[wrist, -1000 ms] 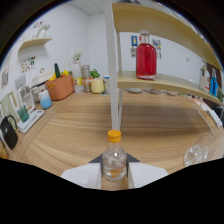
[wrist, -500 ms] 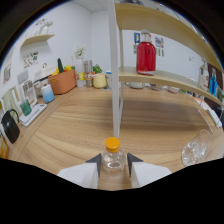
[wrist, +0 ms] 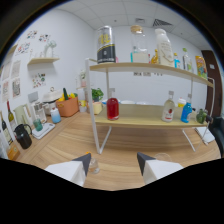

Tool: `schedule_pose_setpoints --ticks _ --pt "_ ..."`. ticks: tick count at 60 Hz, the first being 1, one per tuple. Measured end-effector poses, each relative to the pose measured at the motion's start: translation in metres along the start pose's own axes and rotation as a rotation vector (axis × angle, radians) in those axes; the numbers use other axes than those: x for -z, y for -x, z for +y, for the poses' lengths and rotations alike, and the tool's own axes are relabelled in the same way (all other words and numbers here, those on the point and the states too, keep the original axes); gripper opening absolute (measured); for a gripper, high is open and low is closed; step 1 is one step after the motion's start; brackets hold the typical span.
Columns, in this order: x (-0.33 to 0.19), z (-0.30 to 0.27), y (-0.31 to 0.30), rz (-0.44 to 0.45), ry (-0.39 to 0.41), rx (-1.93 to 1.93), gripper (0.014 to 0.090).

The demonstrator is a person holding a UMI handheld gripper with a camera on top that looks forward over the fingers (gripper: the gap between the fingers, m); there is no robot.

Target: Make me a cup of Mount Fuji.

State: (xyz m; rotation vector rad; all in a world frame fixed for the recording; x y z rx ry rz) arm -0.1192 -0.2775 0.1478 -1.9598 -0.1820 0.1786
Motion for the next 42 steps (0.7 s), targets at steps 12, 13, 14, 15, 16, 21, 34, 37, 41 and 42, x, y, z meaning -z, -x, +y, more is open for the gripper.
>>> schedule_pose_setpoints --ticks 12,13,14,15,16,21,34,37,41,42 --pt "0.028 0.035 -0.102 0.118 0.053 -0.021 0.0859" --pt "0.029 0.038 -0.111 0.13 0.063 -0.021 0.0858" --pt "0.03 0.041 -0.12 0.142 0.073 -0.022 0.086" --pt "0.031 0.042 -0.128 0.151 0.08 -0.023 0.0858" --pt "0.032 0.042 -0.135 0.159 0.084 -0.024 0.0854" --pt "0.032 0.027 -0.168 0.184 0.06 -0.038 0.0854" --pt "0.0 -0.055 -0.22 0.18 -0.078 -0.043 0.0853" --pt "-0.011 -0.072 -0.228 0.176 -0.102 -0.047 0.0853" --pt "-0.028 -0.086 -0.24 0.178 -0.122 -0.053 0.0843" --pt "-0.032 -0.089 -0.242 0.179 -0.122 -0.055 0.0839"
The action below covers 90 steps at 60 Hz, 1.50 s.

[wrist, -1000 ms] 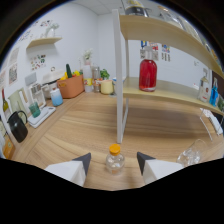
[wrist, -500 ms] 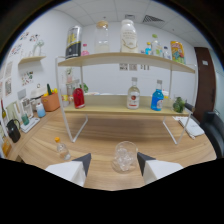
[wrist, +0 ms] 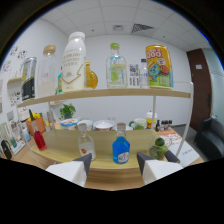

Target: Make me a cup of Mount Fuji.

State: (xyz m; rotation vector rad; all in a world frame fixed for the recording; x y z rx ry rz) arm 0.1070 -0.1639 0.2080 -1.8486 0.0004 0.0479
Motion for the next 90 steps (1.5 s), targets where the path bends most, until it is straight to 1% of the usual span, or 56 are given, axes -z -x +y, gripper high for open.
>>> schedule_pose_setpoints --ticks 3,7,11,17,18,19,27,34,40,46,55,61,66,71,90 --pt "-0.014 -0.007 -0.004 0.002 -0.007 -0.004 0.0814" --pt "-0.033 -0.011 -0.009 0.005 -0.012 0.004 0.0738" --pt "-0.05 -0.006 -0.012 0.007 0.011 0.015 0.0623" --pt "-0.065 0.002 -0.016 0.014 0.04 0.027 0.0416" --pt "-0.066 0.003 -0.017 0.019 0.041 0.029 0.0389" --pt "-0.067 0.003 -0.018 0.021 0.04 0.032 0.0378" --pt "-0.062 0.003 -0.021 0.024 0.041 0.025 0.0367" --pt "-0.049 -0.003 -0.022 0.013 0.04 -0.003 0.0364" --pt "-0.024 -0.012 -0.022 0.013 0.014 -0.011 0.0363" --pt "0.001 -0.003 -0.021 0.013 0.014 -0.04 0.0363" --pt "0.025 0.051 -0.016 0.03 0.092 -0.082 0.0362" --pt "0.032 0.088 -0.014 0.059 0.158 -0.038 0.0362" --pt "0.032 0.104 -0.012 0.076 0.186 0.075 0.0362" --pt "0.03 0.11 -0.013 0.097 0.203 0.278 0.0362" --pt "0.012 0.092 -0.009 0.129 0.188 1.209 0.0361"
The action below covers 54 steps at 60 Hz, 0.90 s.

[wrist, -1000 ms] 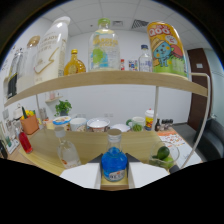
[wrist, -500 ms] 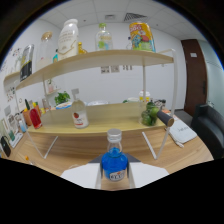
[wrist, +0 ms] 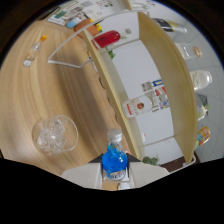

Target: Make me a cup of Mount Fuji.

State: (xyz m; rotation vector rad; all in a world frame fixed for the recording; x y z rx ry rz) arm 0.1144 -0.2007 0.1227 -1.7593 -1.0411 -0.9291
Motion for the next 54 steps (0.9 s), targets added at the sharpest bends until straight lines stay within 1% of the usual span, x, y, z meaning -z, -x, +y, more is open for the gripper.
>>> schedule_pose_setpoints --ticks 8,17,24,31,36,38,42,45,50,54 --pt "-0.004 -0.003 0.0 0.032 -0.002 0.346 0.0361" --pt "-0.011 0.004 0.002 0.042 0.043 0.638 0.036" --pt "-0.008 0.007 0.007 0.021 0.076 0.672 0.0361" --pt "-0.009 0.003 0.009 0.018 0.063 0.661 0.0361" --pt "-0.006 0.002 0.007 0.008 0.052 0.576 0.0363" --pt "-0.001 0.0 0.006 0.0 0.035 0.51 0.0364" --pt "0.007 -0.012 -0.004 -0.013 -0.024 0.325 0.0363" --pt "0.018 -0.023 -0.015 -0.023 -0.089 0.162 0.0365" --pt "0.038 -0.046 -0.038 -0.04 -0.236 -0.137 0.0365" --pt "0.053 -0.044 -0.055 -0.07 -0.289 -0.354 0.0366"
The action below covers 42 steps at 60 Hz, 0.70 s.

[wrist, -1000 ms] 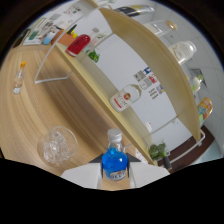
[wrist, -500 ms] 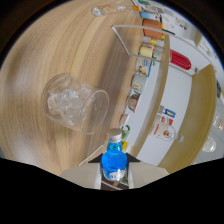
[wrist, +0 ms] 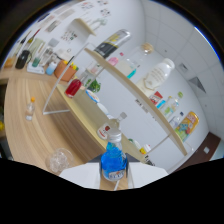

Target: Make me a cup of Mount Fuji.

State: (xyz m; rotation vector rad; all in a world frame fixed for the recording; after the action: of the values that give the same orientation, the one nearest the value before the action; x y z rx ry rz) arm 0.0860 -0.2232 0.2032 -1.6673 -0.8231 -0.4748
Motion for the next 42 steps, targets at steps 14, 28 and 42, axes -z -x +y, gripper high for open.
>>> schedule_pose_setpoints --ticks 14,28,42 --pt "0.018 0.07 -0.039 -0.005 0.018 -0.604 0.0365" --pt "-0.007 0.192 -0.031 0.011 0.185 -0.829 0.0364" --pt "-0.027 0.243 -0.011 -0.048 0.284 -0.856 0.0364"
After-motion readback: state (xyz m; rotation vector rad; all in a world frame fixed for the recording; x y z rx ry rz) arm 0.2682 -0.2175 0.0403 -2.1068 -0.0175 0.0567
